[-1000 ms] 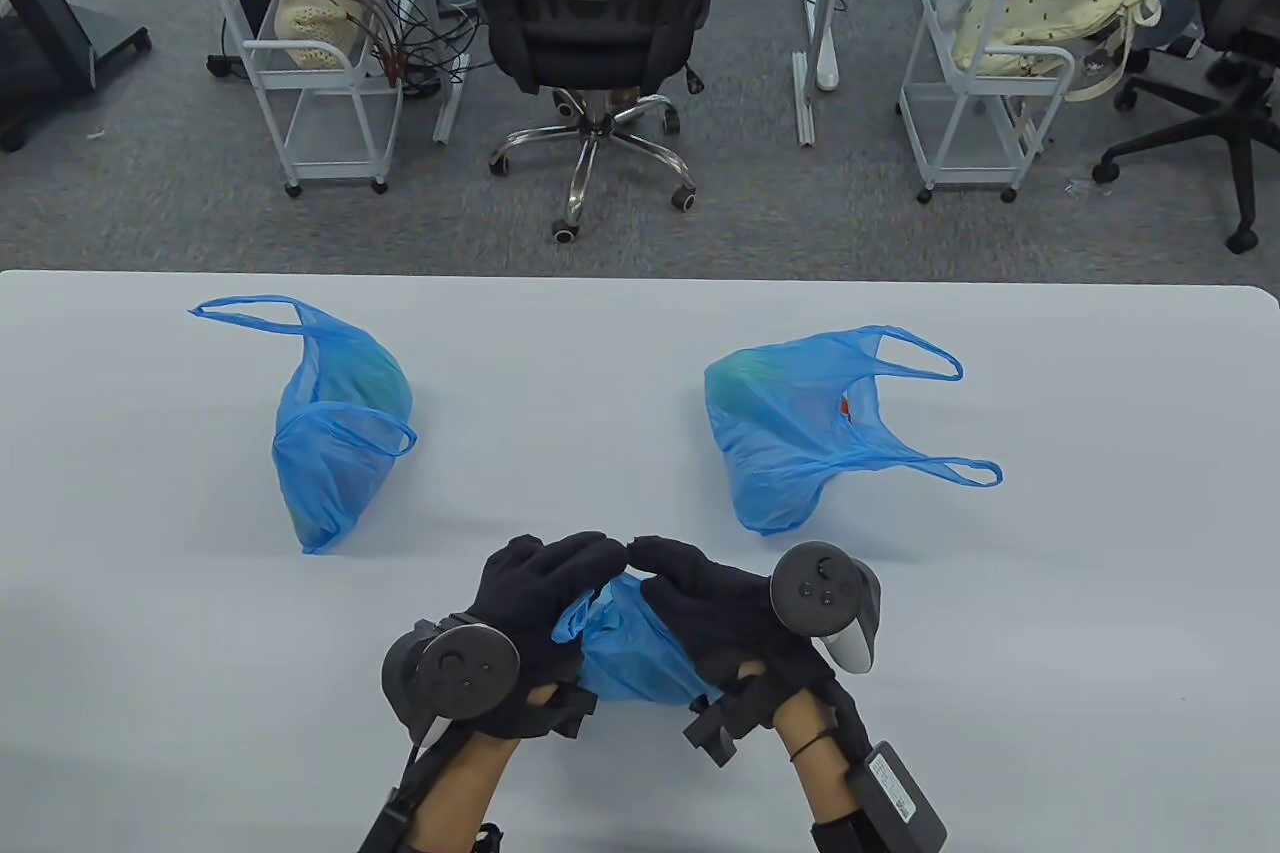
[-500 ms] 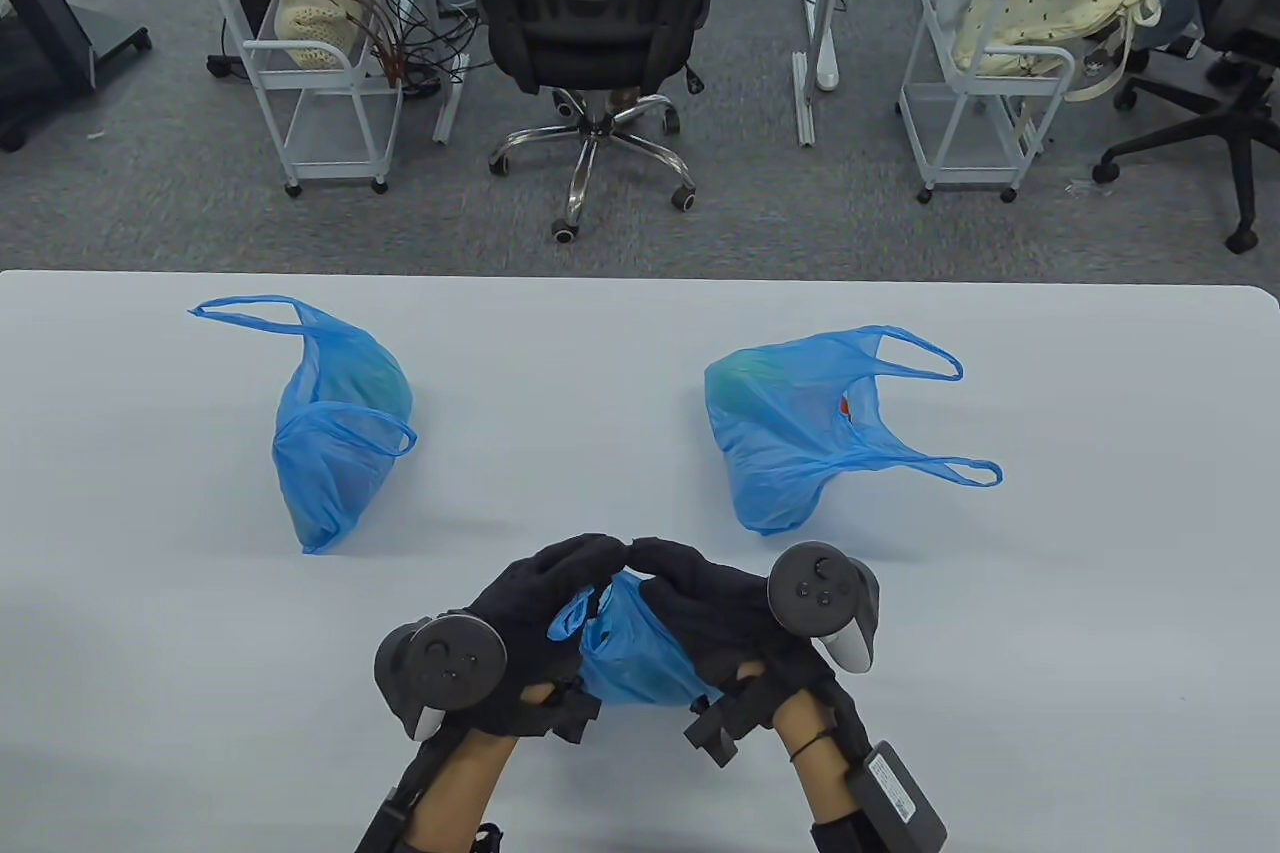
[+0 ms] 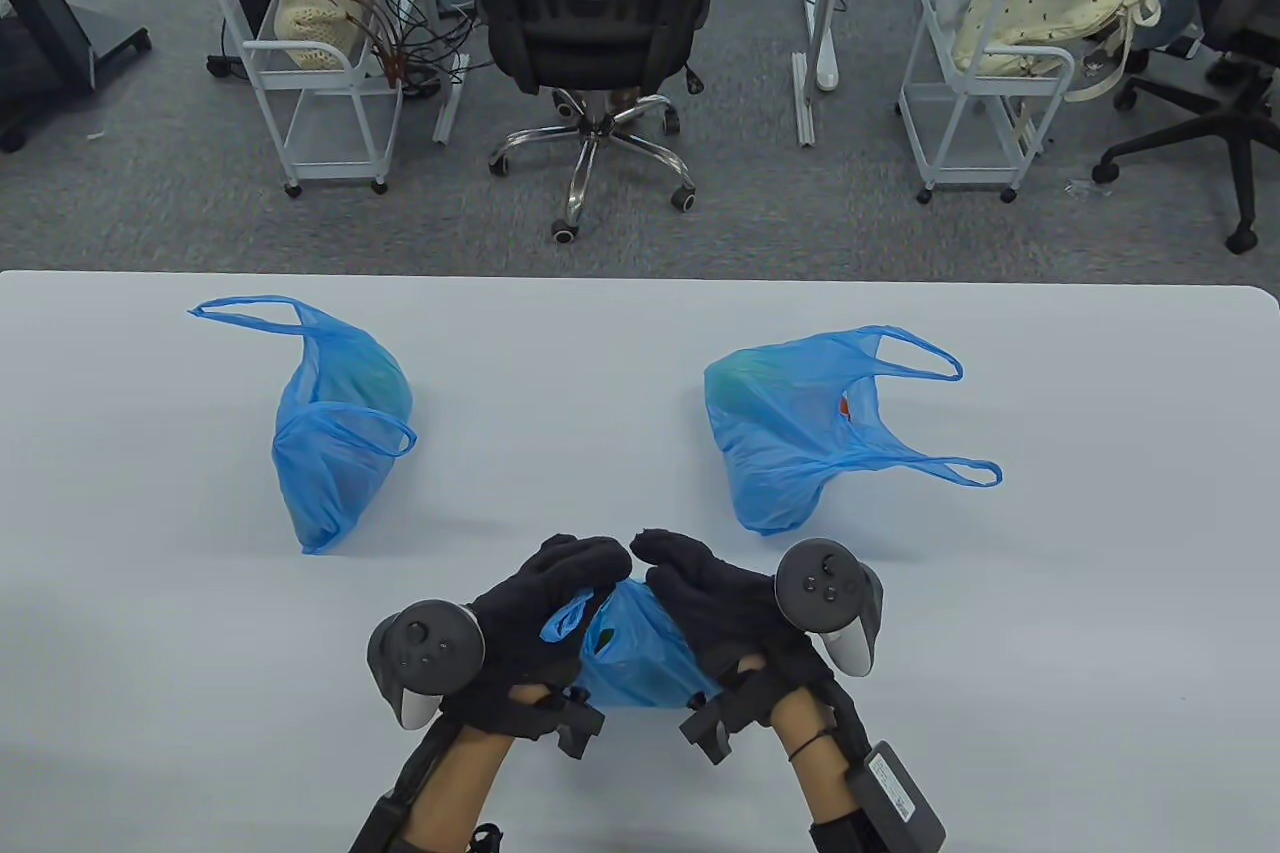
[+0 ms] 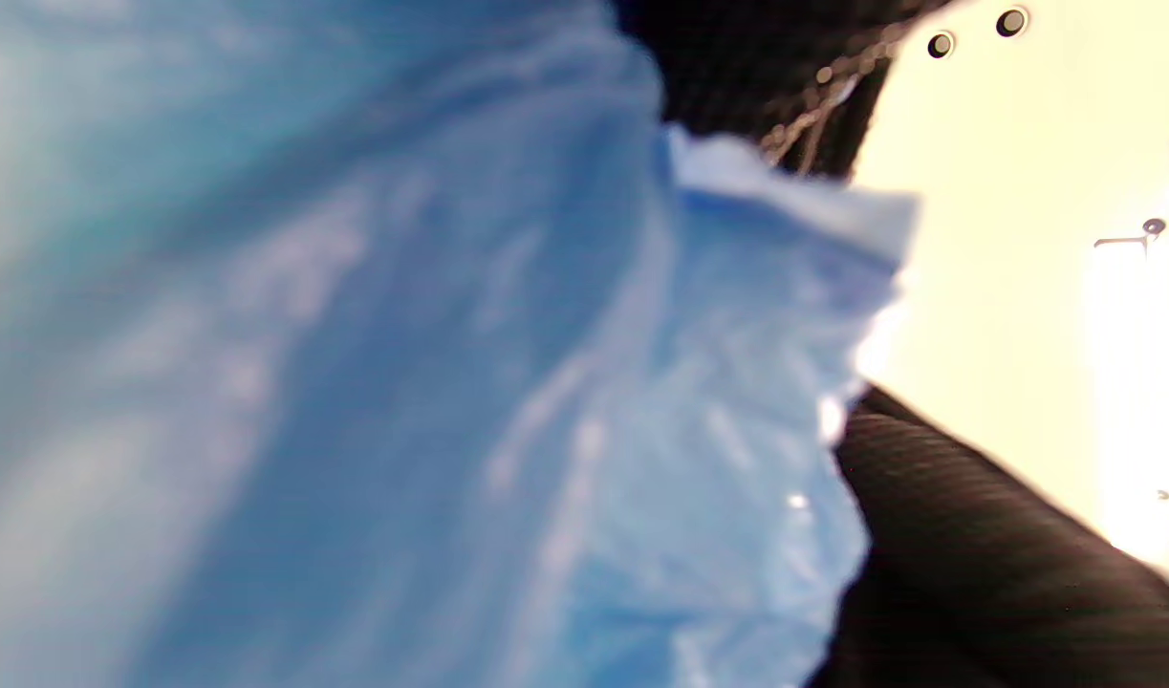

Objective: Tie knot on plastic bag top

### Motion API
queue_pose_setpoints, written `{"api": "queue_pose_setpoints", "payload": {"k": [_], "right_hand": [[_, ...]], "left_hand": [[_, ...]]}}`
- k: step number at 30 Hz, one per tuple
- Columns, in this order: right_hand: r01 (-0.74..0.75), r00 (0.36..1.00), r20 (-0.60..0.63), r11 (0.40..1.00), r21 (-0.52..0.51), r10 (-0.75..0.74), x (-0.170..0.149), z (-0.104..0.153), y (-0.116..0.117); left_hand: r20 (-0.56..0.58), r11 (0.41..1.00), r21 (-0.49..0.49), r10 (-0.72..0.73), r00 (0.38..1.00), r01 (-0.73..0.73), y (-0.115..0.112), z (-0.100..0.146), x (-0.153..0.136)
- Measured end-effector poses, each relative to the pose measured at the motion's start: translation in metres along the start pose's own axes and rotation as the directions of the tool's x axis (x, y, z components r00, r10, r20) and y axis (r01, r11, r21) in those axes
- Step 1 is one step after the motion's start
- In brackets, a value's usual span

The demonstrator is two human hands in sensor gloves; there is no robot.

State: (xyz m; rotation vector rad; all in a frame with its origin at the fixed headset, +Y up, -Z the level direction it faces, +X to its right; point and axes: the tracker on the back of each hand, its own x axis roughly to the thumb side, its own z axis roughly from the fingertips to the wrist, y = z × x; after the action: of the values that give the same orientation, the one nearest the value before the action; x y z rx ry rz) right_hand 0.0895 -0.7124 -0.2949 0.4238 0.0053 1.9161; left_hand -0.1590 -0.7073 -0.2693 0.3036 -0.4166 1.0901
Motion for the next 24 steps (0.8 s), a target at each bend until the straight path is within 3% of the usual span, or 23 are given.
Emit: {"api": "queue_pose_setpoints", "payload": {"k": [13, 24], "right_hand": [[0.132, 0.984, -0.122, 0.991, 0.016, -0.129, -0.013, 0.002, -0.001], [0.220, 0.970, -0.103, 0.976, -0.007, -0.219, -0.011, 0.000, -0.004]], "left_hand": [[0.076, 0.986, -0.129, 0.114, 0.991, -0.104, -0.009, -0.001, 0.004], [0.135, 0.976, -0.217, 0.029, 0.990, 0.001, -0.018, -0.001, 0.011]]}}
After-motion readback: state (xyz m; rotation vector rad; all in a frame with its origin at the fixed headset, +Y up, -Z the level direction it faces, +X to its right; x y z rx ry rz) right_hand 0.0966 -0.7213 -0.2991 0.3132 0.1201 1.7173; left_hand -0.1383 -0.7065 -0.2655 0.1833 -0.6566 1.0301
